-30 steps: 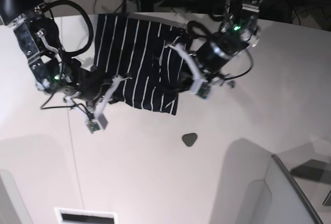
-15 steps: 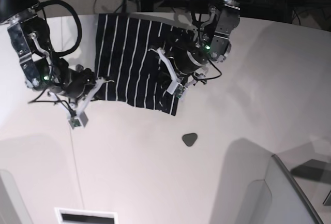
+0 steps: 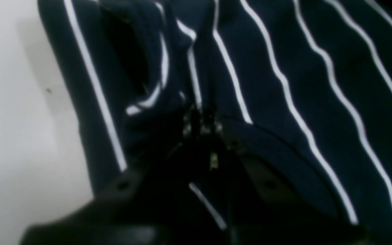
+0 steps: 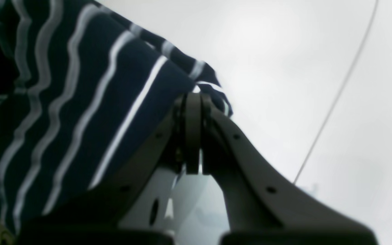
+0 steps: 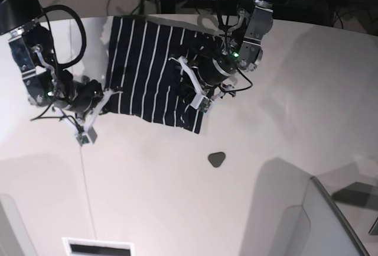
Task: Layout the t-shirt on the table in an organized manner, then fold the t-shirt properly
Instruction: 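Raise the right gripper away and grasp the stack's bunched edge with the left gripper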
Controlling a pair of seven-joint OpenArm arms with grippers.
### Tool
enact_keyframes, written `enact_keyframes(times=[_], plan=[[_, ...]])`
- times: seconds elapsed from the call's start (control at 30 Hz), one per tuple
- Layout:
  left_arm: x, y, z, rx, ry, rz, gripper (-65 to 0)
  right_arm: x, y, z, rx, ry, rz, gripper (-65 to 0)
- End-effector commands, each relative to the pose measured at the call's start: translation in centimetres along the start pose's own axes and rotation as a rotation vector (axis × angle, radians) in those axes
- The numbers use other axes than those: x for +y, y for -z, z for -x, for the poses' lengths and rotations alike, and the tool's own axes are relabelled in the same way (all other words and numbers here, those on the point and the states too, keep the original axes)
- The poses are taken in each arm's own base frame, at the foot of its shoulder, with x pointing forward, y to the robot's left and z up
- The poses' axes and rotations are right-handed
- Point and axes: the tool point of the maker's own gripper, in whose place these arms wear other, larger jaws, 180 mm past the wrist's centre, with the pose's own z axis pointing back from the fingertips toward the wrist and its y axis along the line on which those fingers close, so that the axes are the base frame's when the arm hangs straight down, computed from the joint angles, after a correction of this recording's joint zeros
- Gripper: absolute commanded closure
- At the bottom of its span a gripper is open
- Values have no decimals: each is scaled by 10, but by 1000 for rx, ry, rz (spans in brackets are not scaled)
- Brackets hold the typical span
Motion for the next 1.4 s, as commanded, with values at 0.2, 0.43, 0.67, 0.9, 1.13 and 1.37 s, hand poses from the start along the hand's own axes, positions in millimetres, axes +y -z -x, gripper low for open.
enact_keyframes(times=[0.2, 0.43, 0.67, 0.9, 1.13, 1.37], plan=[[1, -27, -67, -168, 72, -48, 0, -29, -53, -42, -206, 57, 60, 0], [30, -66, -62, -67, 31, -155, 0, -67, -62, -7, -131, 67, 144, 0], [32, -90, -58, -148, -205, 100, -3, -75, -51, 26, -47, 106, 156, 0], [37, -89, -41, -124, -243, 158, -650, -66, -50, 29, -38, 61, 107, 0], [20, -63, -19, -93, -294, 254, -624, -66, -50, 31, -36, 63, 106, 0], [3, -40, 6, -77, -384, 293, -625, -64, -49, 38, -21, 67, 104, 0]])
